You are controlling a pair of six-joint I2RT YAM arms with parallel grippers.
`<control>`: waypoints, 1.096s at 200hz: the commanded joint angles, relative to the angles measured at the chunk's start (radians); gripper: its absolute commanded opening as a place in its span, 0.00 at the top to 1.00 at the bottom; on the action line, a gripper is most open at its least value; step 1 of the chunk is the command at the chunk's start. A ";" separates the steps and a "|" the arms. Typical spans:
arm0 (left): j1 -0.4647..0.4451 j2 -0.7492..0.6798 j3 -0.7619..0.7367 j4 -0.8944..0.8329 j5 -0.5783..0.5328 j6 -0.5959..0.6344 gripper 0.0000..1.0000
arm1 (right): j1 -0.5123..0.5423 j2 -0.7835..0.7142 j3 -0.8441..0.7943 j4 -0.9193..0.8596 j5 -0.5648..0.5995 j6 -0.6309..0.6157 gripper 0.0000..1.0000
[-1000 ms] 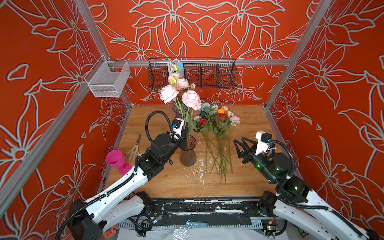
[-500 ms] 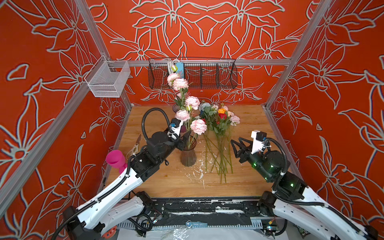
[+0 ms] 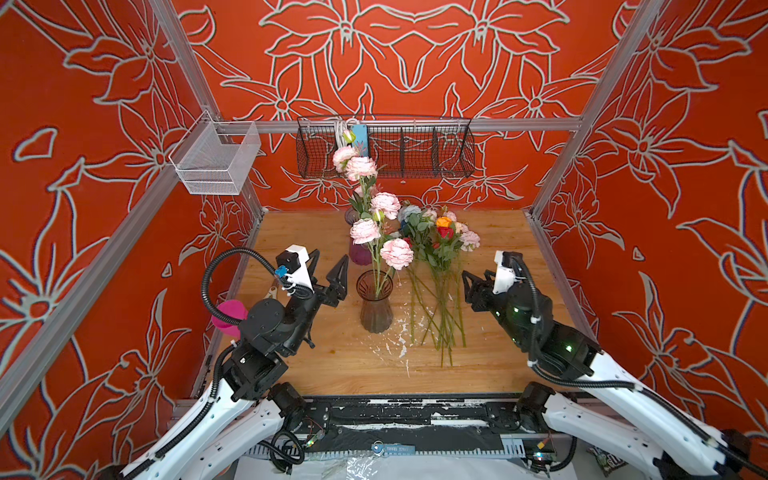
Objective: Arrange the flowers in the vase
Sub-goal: 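Lower the peony stem into the brownish vase with the left gripper, then draw the left gripper back while the right gripper reaches into the flower pile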
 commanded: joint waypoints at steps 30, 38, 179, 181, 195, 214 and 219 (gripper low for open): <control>-0.003 0.053 0.012 -0.020 -0.159 -0.178 0.22 | -0.282 0.219 0.011 -0.027 -0.318 0.107 0.46; -0.002 0.061 0.014 -0.028 -0.154 -0.191 0.22 | -0.324 0.265 0.015 -0.010 -0.391 0.104 0.49; -0.002 0.093 0.032 -0.054 -0.106 -0.204 0.21 | -0.429 0.834 0.116 0.045 -0.527 0.090 0.79; -0.002 0.094 0.032 -0.055 -0.105 -0.204 0.21 | -0.429 0.834 0.115 0.044 -0.526 0.090 0.80; -0.003 0.094 0.034 -0.057 -0.096 -0.209 0.21 | -0.433 0.823 0.105 0.054 -0.524 0.098 0.83; -0.002 0.097 0.032 -0.054 -0.092 -0.209 0.21 | -0.439 0.790 0.085 0.074 -0.526 0.117 0.85; -0.003 0.098 0.032 -0.054 -0.093 -0.208 0.21 | -0.440 0.783 0.085 0.074 -0.524 0.120 0.86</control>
